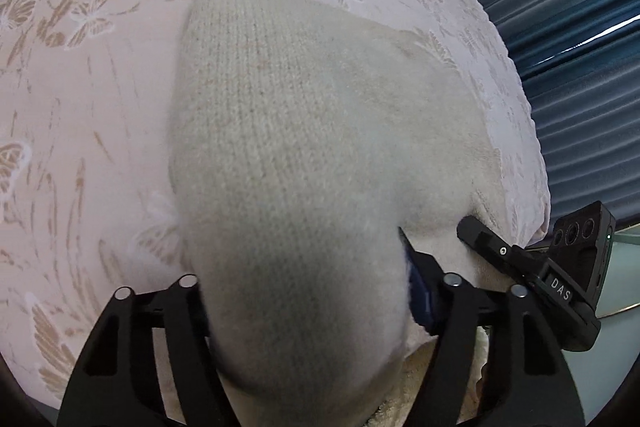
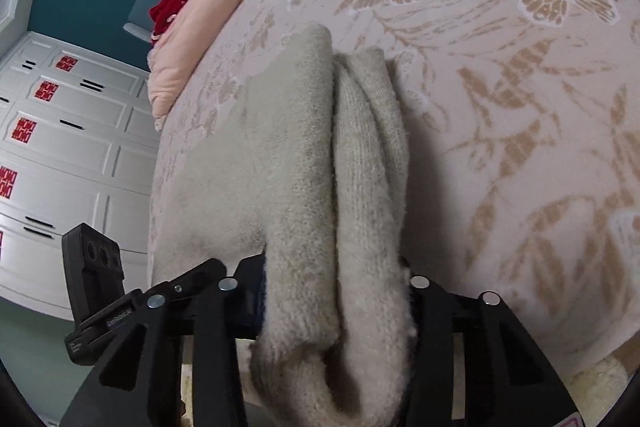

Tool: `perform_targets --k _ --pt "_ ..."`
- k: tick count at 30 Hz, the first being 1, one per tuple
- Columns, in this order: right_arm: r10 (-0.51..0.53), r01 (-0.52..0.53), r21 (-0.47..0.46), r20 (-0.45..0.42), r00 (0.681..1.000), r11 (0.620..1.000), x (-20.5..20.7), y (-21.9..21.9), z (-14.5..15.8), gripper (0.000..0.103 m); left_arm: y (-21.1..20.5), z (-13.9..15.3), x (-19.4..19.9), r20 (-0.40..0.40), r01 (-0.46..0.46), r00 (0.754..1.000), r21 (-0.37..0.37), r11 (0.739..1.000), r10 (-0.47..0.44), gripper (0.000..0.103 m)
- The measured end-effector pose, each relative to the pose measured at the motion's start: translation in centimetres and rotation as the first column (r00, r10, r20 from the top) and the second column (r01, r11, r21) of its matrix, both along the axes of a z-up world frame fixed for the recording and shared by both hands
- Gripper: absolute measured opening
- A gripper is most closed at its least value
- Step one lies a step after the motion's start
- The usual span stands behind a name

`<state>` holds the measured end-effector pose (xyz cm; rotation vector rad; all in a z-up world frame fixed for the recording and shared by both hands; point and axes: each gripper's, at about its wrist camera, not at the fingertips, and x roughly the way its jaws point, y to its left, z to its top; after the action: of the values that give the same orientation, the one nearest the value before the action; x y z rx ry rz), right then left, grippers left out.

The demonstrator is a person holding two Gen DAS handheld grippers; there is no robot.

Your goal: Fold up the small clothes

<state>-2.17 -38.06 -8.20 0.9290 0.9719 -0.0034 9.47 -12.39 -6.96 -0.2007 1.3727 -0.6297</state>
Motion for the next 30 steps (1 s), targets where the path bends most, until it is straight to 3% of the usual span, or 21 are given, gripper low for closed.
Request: perform_targets --k 5,9,13,16,18,20,26,30 --pt "0.023 -0.023 -0.002 -0.011 1.0 1.0 -3.9 0.9 2.0 0.041 1.1 1.6 -3.9 -0.068 0.03 0.997 -0.04 0.999 -0.033 0.061" --pt "0.016 -0.017 -0.008 -0.097 0.995 1.0 -6.2 1.8 -0.1 0.056 1.4 -1.0 -6.5 -0.106 0.024 0.994 0.044 0.999 -0.019 0.079" --pt "-0.017 0.016 -0.013 -0.091 0.996 1.0 -6.0 2.1 -0.8 0.062 0.8 -1.5 -6.8 -0.079 0.012 0.997 0.084 0.996 -0.005 0.087" --pt "-0.015 0.011 -0.04 -0.098 0.995 0.999 -5.2 2.4 -0.6 0.057 -0.1 -0.6 -6.5 -0.056 0.027 0.998 0.119 0.993 -0.02 0.084" --pt "-0.006 0.001 -0.06 -0.085 0.996 0.998 -5.1 2.7 0.2 0.039 -0.8 0.4 -6.5 -0.026 0.045 0.999 0.14 0.989 -0.042 0.071" --pt "0.002 -0.005 -0.078 -0.046 0.999 0.997 -5.2 3.1 1.6 0.032 -0.9 1.7 -6.8 0.018 0.075 0.997 0.159 0.984 -0.079 0.062" --pt "0.014 -0.004 -0.11 0.091 0.996 0.994 -5.5 4.2 7.3 0.03 -1.2 6.3 -7.9 0.106 0.128 0.984 0.157 0.979 -0.145 0.058" --pt "0.045 -0.016 -0.181 0.158 0.986 0.983 -5.9 5.7 11.2 0.03 -1.6 9.9 -9.1 0.184 0.142 0.969 0.138 0.98 -0.167 0.057"
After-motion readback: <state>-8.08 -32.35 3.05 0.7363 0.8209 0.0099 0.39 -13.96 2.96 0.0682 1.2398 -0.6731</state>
